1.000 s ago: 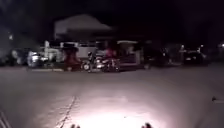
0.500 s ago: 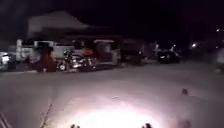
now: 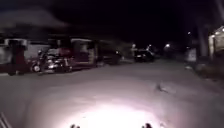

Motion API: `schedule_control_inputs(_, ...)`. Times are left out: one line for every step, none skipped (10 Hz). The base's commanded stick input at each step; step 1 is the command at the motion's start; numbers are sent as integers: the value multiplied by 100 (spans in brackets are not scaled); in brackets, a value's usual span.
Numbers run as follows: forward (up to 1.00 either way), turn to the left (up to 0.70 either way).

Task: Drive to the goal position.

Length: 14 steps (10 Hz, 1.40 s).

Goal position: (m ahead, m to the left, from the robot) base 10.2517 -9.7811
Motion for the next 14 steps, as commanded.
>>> schedule_control_inputs(85, -34)
schedule_control_inputs(85, -34)
schedule_control_inputs(85, -34)
schedule_control_inputs(85, -34)
schedule_control_inputs(85, -34)
schedule_control_inputs(85, -4)
schedule_control_inputs(85, 0)
schedule_control_inputs(85, 0)
schedule_control_inputs(85, 0)
schedule_control_inputs(85, 0)
schedule_control_inputs(85, -8)
schedule_control_inputs(85, -21)
schedule_control_inputs(85, -31)
schedule_control_inputs(85, -34)
